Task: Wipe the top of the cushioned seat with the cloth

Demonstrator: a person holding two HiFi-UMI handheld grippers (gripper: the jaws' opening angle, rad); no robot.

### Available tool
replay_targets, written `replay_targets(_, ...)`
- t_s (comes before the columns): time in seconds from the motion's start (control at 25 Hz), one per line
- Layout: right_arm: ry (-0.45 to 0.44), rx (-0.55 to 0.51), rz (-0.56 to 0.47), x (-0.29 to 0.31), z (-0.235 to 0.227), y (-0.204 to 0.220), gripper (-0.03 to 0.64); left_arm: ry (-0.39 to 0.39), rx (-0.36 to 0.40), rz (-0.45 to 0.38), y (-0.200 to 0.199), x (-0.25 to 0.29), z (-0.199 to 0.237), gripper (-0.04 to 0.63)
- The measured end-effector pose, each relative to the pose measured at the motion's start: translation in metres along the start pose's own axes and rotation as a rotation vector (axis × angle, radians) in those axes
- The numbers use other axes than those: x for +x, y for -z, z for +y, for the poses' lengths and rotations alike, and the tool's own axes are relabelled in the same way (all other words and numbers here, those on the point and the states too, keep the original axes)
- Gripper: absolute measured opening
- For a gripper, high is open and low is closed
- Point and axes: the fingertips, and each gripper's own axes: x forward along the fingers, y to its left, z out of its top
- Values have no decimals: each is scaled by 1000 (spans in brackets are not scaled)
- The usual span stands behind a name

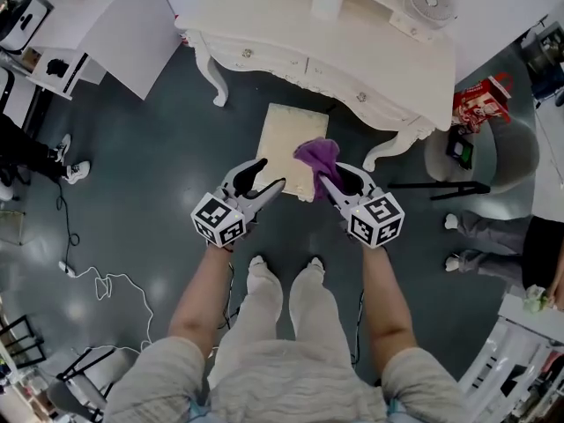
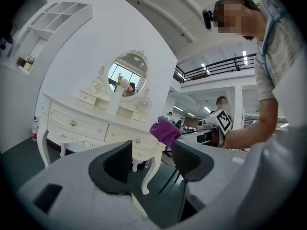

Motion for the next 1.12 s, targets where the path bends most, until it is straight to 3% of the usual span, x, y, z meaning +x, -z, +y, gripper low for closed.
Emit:
replay_targets(0.16, -4, -27, 10, 27, -23, 29, 114, 9, -8, 25, 44, 13, 25, 386)
replay_targets(0.32, 0, -49, 25, 52, -49, 61, 114, 16, 59, 87, 88, 29, 42, 482)
replay_targets(0.72, 8, -114, 52, 109, -113, 129, 114, 11, 133, 105, 169, 58, 97, 549)
replay_targets(1.12, -9, -192, 52, 163, -166, 179, 115, 67, 273, 177, 238, 92, 128, 586)
